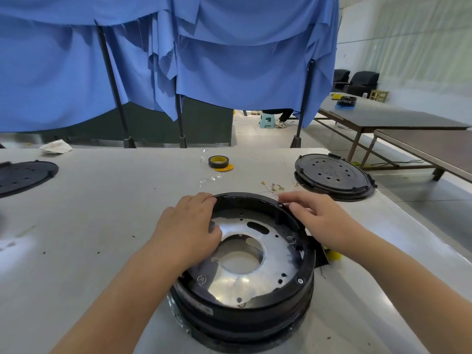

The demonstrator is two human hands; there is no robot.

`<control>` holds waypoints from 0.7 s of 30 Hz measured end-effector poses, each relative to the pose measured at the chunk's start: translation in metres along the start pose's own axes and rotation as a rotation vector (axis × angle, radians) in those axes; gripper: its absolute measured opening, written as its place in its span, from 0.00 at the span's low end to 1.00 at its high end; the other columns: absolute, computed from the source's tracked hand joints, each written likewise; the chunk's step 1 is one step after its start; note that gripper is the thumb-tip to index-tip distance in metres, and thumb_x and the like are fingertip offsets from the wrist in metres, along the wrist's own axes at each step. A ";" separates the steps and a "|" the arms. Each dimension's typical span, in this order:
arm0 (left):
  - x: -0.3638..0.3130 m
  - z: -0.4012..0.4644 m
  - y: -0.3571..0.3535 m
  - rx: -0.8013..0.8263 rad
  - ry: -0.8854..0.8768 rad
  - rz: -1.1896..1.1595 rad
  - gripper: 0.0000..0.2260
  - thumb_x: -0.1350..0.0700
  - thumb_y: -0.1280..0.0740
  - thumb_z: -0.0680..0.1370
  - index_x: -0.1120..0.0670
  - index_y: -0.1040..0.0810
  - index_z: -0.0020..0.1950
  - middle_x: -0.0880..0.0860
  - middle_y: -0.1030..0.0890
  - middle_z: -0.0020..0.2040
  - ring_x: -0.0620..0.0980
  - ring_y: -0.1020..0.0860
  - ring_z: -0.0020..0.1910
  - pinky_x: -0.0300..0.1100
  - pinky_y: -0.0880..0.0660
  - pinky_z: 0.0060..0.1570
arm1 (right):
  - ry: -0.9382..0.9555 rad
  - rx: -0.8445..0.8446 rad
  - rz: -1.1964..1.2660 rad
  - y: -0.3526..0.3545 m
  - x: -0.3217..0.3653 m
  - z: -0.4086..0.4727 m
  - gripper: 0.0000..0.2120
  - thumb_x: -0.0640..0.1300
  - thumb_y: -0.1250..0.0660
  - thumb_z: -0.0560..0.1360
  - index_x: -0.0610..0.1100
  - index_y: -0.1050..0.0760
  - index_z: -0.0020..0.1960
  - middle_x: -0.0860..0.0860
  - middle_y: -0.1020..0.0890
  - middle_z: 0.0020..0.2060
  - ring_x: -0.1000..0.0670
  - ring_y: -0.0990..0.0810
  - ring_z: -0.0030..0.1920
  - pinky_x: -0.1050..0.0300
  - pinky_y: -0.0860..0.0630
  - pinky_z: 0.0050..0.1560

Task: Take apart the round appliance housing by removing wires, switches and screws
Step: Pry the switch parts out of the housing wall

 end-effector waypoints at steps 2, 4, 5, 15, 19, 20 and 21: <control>0.003 0.001 0.003 0.031 0.015 0.012 0.22 0.49 0.41 0.77 0.49 0.35 0.72 0.45 0.34 0.72 0.48 0.36 0.70 0.46 0.33 0.63 | -0.006 -0.030 0.076 -0.004 -0.002 -0.012 0.15 0.42 0.44 0.82 0.52 0.26 0.64 0.59 0.23 0.59 0.61 0.26 0.61 0.71 0.33 0.59; 0.004 0.001 0.006 0.090 0.028 -0.019 0.23 0.48 0.40 0.77 0.49 0.35 0.72 0.45 0.35 0.73 0.48 0.37 0.71 0.47 0.34 0.66 | -0.003 -0.068 0.114 -0.012 -0.005 -0.021 0.16 0.44 0.45 0.82 0.51 0.29 0.68 0.57 0.25 0.63 0.58 0.30 0.65 0.65 0.35 0.66; 0.004 0.001 0.008 0.114 0.036 -0.056 0.24 0.48 0.39 0.77 0.48 0.35 0.73 0.45 0.35 0.74 0.48 0.37 0.71 0.48 0.35 0.67 | 0.006 -0.100 0.126 -0.016 -0.007 -0.024 0.17 0.45 0.46 0.82 0.51 0.31 0.69 0.58 0.27 0.64 0.60 0.32 0.66 0.67 0.37 0.65; -0.053 -0.011 0.010 0.252 0.042 -0.704 0.09 0.47 0.33 0.75 0.46 0.19 0.53 0.44 0.17 0.45 0.41 0.19 0.42 0.30 0.23 0.43 | 0.083 -0.279 0.299 -0.049 -0.003 -0.035 0.22 0.58 0.48 0.77 0.53 0.29 0.67 0.62 0.24 0.61 0.65 0.29 0.63 0.71 0.36 0.61; -0.070 0.002 0.000 0.531 0.139 -0.749 0.13 0.48 0.38 0.79 0.55 0.23 0.57 0.53 0.18 0.47 0.49 0.18 0.38 0.39 0.20 0.36 | 0.110 -0.252 0.265 -0.051 -0.002 -0.041 0.22 0.57 0.51 0.77 0.56 0.32 0.67 0.66 0.27 0.60 0.72 0.33 0.61 0.79 0.39 0.58; -0.073 0.005 -0.002 0.581 0.178 -0.763 0.15 0.48 0.38 0.79 0.58 0.24 0.57 0.55 0.18 0.46 0.51 0.19 0.36 0.38 0.21 0.31 | 0.124 -0.250 0.248 -0.051 -0.002 -0.043 0.19 0.56 0.52 0.77 0.58 0.34 0.66 0.68 0.29 0.59 0.75 0.34 0.60 0.80 0.40 0.57; -0.076 0.008 -0.004 0.621 0.211 -0.774 0.16 0.47 0.39 0.80 0.59 0.25 0.57 0.57 0.18 0.44 0.53 0.20 0.34 0.38 0.23 0.28 | 0.135 -0.247 0.225 -0.051 -0.002 -0.044 0.18 0.55 0.52 0.78 0.59 0.35 0.65 0.69 0.30 0.58 0.76 0.35 0.59 0.81 0.41 0.56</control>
Point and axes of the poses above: each hand's wrist, its own z-axis towards the middle knuckle, its own y-axis out of the back of the hand, x = y × z, the point moved 3 cm from there along z, towards the middle knuckle
